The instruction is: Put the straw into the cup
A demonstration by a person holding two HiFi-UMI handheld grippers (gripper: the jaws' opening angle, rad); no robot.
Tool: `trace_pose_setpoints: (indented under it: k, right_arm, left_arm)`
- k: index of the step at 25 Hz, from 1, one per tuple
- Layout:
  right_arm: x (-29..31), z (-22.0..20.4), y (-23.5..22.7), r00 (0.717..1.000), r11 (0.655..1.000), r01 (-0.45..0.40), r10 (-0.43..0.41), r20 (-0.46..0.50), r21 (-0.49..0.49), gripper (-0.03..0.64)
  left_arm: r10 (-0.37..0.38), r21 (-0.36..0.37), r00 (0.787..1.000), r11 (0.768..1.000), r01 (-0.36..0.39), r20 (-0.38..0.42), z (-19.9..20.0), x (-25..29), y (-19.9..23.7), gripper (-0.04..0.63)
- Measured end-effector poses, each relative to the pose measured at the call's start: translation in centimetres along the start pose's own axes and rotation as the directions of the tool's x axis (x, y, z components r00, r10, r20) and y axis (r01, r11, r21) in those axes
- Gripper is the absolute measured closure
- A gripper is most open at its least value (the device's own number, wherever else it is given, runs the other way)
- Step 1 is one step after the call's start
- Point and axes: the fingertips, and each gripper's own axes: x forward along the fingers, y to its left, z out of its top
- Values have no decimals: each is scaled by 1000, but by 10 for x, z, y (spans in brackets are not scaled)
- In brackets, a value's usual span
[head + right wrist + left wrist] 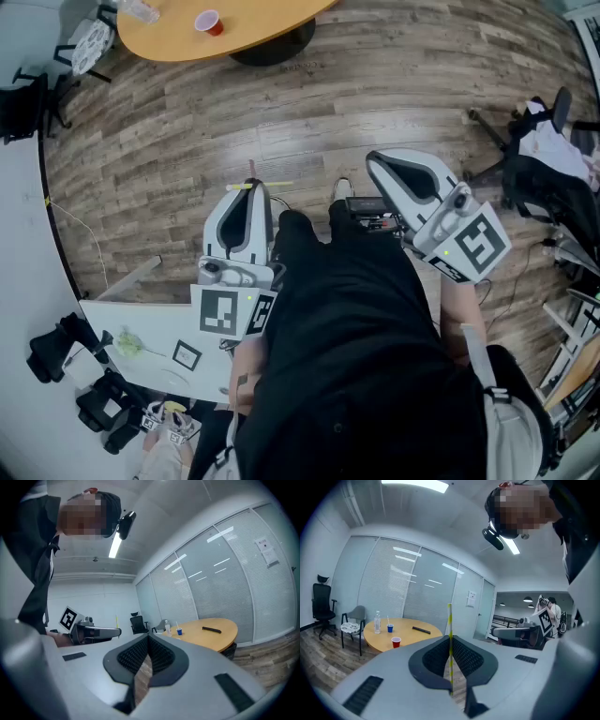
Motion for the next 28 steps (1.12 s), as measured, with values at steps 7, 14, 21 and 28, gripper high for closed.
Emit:
trace_pose_setpoints:
  k: [7, 14, 21, 28]
  right_arm:
    - [-15, -5, 6, 1000, 1000, 11, -11, -3, 5, 600]
    - [-30, -7, 1, 1000, 999, 11, -12, 22, 51, 598]
    - [-42, -10, -2, 1000, 997, -1, -1, 27, 72, 598]
    - [-35, -15, -2, 1000, 995, 0, -3, 28, 102, 598]
  left_arm:
    - [0, 2, 1000, 1000, 0, -6, -5, -5, -12, 565]
    - [8, 6, 1000, 1000, -8, -3, -7, -5, -24, 565]
    - [33, 13, 999, 999, -33, 3, -4, -8, -33, 565]
    - [48, 18, 999, 999, -48, -4, -8, -16, -29, 565]
